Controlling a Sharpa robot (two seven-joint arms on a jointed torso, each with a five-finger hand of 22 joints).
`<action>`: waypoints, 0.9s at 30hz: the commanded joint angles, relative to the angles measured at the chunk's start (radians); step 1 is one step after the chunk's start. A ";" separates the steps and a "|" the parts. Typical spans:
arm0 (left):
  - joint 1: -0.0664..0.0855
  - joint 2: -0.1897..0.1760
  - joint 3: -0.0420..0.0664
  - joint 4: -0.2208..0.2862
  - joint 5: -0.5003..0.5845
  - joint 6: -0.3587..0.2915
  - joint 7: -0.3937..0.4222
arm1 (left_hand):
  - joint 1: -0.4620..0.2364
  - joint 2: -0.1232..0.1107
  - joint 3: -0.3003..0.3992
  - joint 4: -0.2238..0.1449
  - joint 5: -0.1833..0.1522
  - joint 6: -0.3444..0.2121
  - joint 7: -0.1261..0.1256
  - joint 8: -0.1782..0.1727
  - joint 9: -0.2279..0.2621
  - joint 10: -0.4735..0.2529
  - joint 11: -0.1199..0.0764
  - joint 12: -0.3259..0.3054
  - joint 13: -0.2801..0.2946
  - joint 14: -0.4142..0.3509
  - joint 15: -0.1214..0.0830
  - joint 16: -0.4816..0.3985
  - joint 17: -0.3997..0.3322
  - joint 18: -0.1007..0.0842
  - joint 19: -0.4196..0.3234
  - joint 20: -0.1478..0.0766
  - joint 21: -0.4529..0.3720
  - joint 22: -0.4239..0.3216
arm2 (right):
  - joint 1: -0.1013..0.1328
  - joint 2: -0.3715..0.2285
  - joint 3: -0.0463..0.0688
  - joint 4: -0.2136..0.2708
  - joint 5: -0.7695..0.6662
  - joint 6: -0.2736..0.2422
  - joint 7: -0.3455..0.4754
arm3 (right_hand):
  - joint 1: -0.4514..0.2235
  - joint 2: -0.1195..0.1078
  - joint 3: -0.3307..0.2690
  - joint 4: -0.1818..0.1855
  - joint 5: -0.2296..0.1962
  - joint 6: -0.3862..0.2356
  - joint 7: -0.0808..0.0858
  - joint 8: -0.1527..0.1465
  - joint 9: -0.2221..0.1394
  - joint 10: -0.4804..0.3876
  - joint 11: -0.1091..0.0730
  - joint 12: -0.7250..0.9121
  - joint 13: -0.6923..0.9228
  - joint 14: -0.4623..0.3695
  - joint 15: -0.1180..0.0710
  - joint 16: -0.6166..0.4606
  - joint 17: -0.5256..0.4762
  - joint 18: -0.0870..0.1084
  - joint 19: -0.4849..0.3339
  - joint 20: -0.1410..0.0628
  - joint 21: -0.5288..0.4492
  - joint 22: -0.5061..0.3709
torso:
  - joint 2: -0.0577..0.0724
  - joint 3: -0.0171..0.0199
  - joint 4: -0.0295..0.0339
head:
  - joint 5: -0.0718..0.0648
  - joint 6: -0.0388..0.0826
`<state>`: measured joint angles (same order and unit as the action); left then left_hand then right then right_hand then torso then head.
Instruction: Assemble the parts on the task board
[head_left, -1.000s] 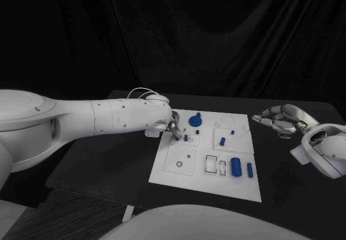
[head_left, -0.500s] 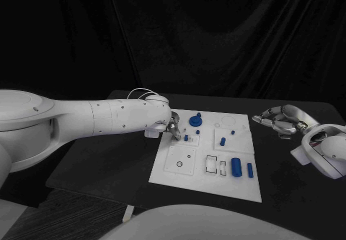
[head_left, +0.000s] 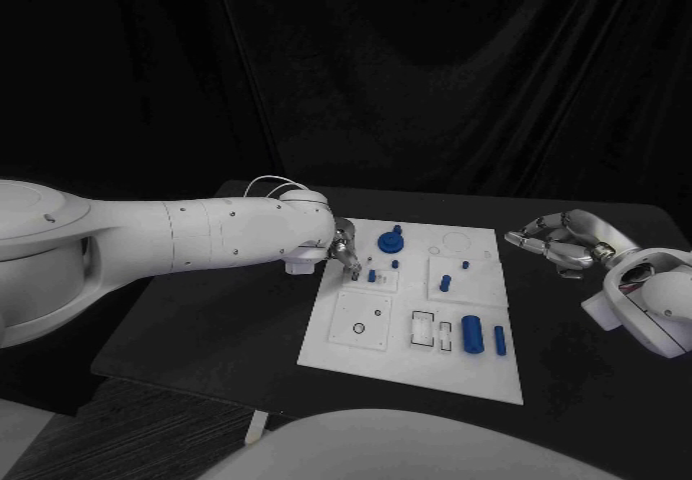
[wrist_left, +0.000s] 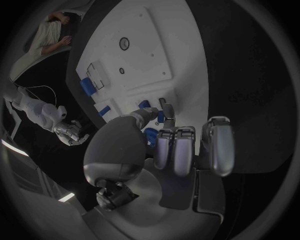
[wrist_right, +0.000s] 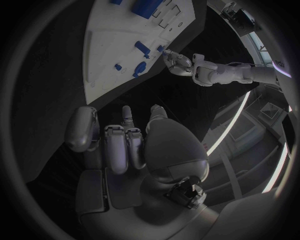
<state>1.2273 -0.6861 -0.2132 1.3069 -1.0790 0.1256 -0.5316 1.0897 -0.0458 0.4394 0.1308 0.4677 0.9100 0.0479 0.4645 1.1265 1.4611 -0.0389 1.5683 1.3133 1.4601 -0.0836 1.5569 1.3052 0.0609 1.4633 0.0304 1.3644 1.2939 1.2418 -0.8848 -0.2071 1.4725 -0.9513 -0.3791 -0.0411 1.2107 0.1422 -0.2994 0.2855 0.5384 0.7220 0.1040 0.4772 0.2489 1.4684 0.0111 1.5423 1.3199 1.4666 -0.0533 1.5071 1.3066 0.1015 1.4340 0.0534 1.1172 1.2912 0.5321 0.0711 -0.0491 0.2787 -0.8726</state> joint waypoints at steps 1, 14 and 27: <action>0.013 -0.007 0.001 0.010 0.013 -0.029 0.047 | -0.008 0.002 0.105 -0.020 0.031 0.023 -0.023 -0.009 0.008 0.110 -0.004 0.002 0.257 0.111 -0.004 0.014 0.266 -0.007 -0.006 -0.005 -0.012 0.205 | -0.002 -0.002 0.001 0.000 -0.005 0.007 -0.020 | 0.027 0.018 -0.002 0.001 0.016 0.001 -0.002 -0.003 -0.013 0.053 0.003 -0.018 0.171 0.077 -0.001 -0.006 0.135 -0.007 -0.011 0.000 -0.017 0.154 | 0.000 -0.0002 0.0003 | -0.001 0.000; 0.044 0.033 0.002 -0.072 0.141 0.267 0.025 | -0.006 -0.030 0.133 -0.045 0.007 0.016 -0.021 -0.029 -0.005 0.110 -0.003 0.002 0.257 0.111 -0.004 0.014 0.266 -0.005 -0.010 -0.005 -0.022 0.203 | -0.003 0.001 0.001 0.000 -0.005 0.011 -0.025 | 0.035 0.023 0.004 0.000 0.017 0.001 -0.002 -0.004 -0.014 0.052 0.004 -0.019 0.169 0.076 0.000 -0.008 0.132 -0.007 -0.013 0.001 -0.022 0.153 | -0.001 0.0002 0.0001 | 0.002 0.000; 0.046 0.100 0.002 -0.173 0.152 0.361 -0.020 | -0.014 -0.035 0.146 -0.052 -0.013 0.017 -0.018 -0.045 -0.022 0.110 -0.001 0.002 0.257 0.111 -0.002 0.014 0.266 -0.004 -0.013 -0.004 -0.027 0.201 | -0.004 0.002 0.001 0.001 -0.005 0.012 -0.025 | 0.037 0.024 0.006 0.000 0.017 0.001 -0.002 -0.004 -0.014 0.052 0.004 -0.019 0.169 0.076 0.000 -0.009 0.131 -0.007 -0.013 0.001 -0.022 0.153 | 0.001 -0.0010 -0.0005 | 0.002 0.000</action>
<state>1.2701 -0.5903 -0.2125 1.1404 -0.9485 0.4350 -0.5354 1.0652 -0.0713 0.4930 0.0936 0.4445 0.9115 0.0465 0.4298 1.1205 1.4611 -0.0389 1.5683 1.3133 1.4601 -0.0836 1.5569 1.3052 0.0609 1.4630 0.0305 1.3452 1.2939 1.2407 -0.8834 -0.2071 1.4724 -0.9513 -0.3727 -0.0500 1.2108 0.1423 -0.2993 0.2855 0.5384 0.7220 0.1040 0.4772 0.2435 1.4684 0.0111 1.5423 1.3204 1.4666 -0.0532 1.5064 1.3065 0.1015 1.4339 0.0535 1.1168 1.2912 0.5329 0.0706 -0.0491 0.2803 -0.8726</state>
